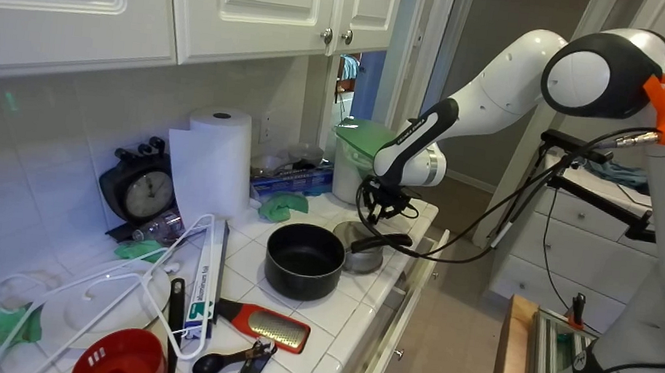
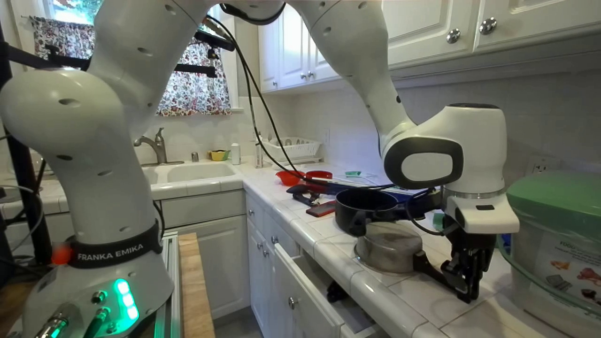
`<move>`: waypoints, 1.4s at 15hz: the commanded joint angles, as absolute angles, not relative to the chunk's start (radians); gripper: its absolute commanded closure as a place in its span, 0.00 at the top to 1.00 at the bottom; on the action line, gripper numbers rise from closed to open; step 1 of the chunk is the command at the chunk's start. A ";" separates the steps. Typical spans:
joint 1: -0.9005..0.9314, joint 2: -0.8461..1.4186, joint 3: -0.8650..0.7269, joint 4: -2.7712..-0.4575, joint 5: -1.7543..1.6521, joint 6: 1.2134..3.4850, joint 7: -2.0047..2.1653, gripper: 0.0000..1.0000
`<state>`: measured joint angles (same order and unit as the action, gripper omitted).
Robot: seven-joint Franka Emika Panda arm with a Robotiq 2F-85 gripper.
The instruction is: Place the pan in the pot
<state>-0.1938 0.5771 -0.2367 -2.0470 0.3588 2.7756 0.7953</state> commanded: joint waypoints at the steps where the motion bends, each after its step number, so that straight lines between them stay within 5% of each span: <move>1: -0.160 0.618 -0.277 -2.004 0.356 2.756 0.881 0.10; 21: -0.081 0.521 -0.340 -2.019 0.306 2.822 0.995 0.10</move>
<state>-0.1016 0.5239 -0.3244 -2.0229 0.3416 2.8200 0.9486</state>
